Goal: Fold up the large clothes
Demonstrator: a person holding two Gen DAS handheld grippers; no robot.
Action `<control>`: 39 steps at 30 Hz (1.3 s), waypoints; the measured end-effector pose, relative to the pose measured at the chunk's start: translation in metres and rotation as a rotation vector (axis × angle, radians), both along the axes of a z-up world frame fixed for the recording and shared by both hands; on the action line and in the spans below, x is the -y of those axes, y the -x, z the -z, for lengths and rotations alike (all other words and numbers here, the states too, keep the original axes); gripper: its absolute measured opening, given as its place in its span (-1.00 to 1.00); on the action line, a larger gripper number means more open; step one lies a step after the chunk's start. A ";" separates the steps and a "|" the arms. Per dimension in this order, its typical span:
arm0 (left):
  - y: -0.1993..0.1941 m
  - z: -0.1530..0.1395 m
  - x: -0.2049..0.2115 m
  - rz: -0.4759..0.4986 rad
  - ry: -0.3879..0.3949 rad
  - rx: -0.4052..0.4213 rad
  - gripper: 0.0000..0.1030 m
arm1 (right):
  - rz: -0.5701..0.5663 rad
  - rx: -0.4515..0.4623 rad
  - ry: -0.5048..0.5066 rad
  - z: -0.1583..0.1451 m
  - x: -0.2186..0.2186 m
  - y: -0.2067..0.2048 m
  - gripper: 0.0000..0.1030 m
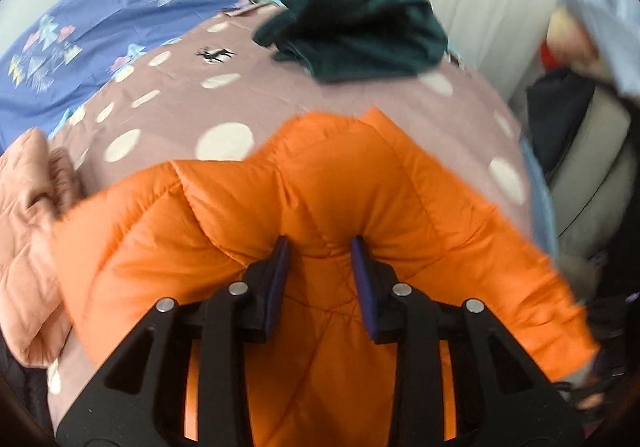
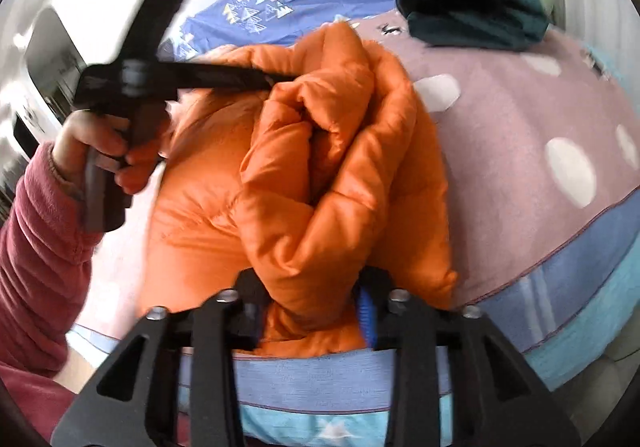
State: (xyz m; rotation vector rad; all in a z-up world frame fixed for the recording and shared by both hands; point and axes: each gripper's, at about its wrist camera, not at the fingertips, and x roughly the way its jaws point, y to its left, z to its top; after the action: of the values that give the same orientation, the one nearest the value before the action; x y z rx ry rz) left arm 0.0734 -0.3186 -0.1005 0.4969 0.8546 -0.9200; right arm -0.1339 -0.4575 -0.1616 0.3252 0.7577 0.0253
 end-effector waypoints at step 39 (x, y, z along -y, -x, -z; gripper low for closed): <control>0.005 0.007 0.023 0.029 0.062 0.065 -0.68 | 0.059 -0.116 0.164 0.047 0.028 -0.033 -0.83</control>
State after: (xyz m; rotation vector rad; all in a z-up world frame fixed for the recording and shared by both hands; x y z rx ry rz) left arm 0.0679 -0.3415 -0.1077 0.4836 0.7596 -0.9497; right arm -0.1007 -0.4851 -0.2084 0.1934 0.8590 -0.1113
